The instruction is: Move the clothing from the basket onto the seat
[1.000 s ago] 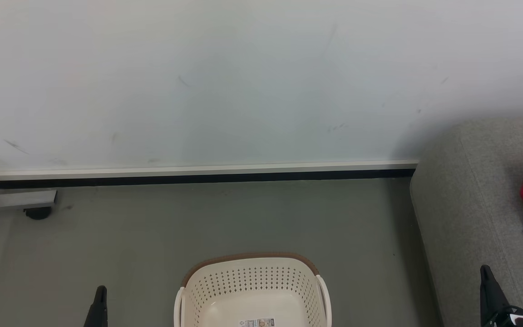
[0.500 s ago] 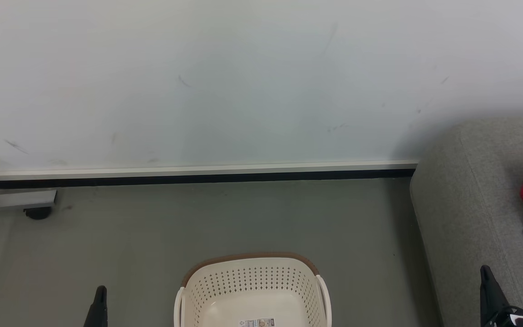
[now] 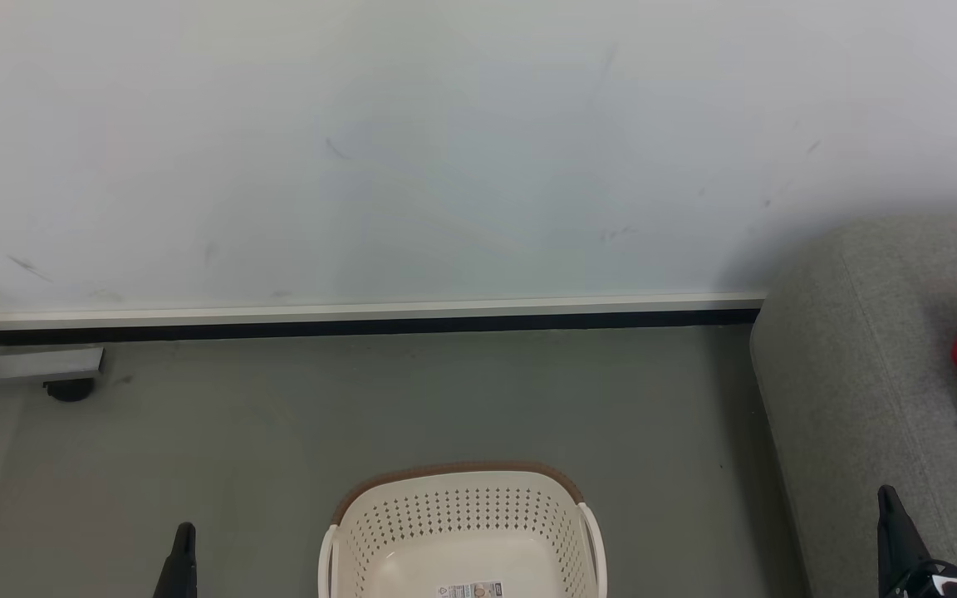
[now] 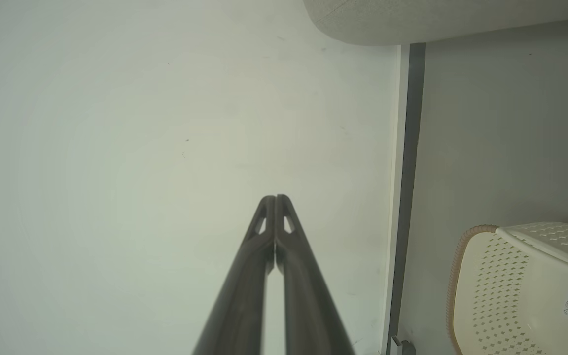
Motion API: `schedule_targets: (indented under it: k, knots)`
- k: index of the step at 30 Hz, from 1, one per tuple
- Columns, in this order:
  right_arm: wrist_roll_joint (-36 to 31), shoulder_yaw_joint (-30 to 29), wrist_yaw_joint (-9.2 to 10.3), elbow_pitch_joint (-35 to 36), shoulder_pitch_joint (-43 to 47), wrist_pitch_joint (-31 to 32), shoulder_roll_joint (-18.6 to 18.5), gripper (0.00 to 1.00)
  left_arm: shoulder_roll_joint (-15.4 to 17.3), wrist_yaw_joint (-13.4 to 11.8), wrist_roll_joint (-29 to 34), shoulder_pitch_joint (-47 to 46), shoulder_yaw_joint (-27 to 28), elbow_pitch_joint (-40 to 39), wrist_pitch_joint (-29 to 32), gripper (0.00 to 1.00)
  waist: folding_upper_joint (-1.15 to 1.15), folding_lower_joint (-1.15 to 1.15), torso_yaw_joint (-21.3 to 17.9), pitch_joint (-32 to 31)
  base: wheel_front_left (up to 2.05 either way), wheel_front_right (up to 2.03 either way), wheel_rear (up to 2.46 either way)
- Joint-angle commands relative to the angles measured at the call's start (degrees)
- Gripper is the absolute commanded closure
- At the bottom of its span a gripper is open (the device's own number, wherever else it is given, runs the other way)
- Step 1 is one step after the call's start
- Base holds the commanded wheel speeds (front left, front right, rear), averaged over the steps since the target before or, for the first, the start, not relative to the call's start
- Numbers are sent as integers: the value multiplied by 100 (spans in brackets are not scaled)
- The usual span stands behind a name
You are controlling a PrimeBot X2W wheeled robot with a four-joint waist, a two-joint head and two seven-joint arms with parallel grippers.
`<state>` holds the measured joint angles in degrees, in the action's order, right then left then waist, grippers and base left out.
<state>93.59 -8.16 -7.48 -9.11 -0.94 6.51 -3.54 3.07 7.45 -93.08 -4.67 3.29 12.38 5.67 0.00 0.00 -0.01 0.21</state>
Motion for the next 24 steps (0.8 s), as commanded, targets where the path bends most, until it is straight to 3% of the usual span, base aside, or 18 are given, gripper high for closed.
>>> schedule_targets:
  k: [1, 24]
  knots:
    - [-21, -11, -2, -18, -51, 8, 16, 100, -3, 10, 25, -7, 24, 20, 14, 100, 0, 0, 0, 0, 0, 0, 0]
    - [-35, -36, -1, -19, -56, 41, 34, 100, -8, 10, 36, -8, 34, 20, 23, 100, 0, 0, 0, 0, 0, 0, 0]
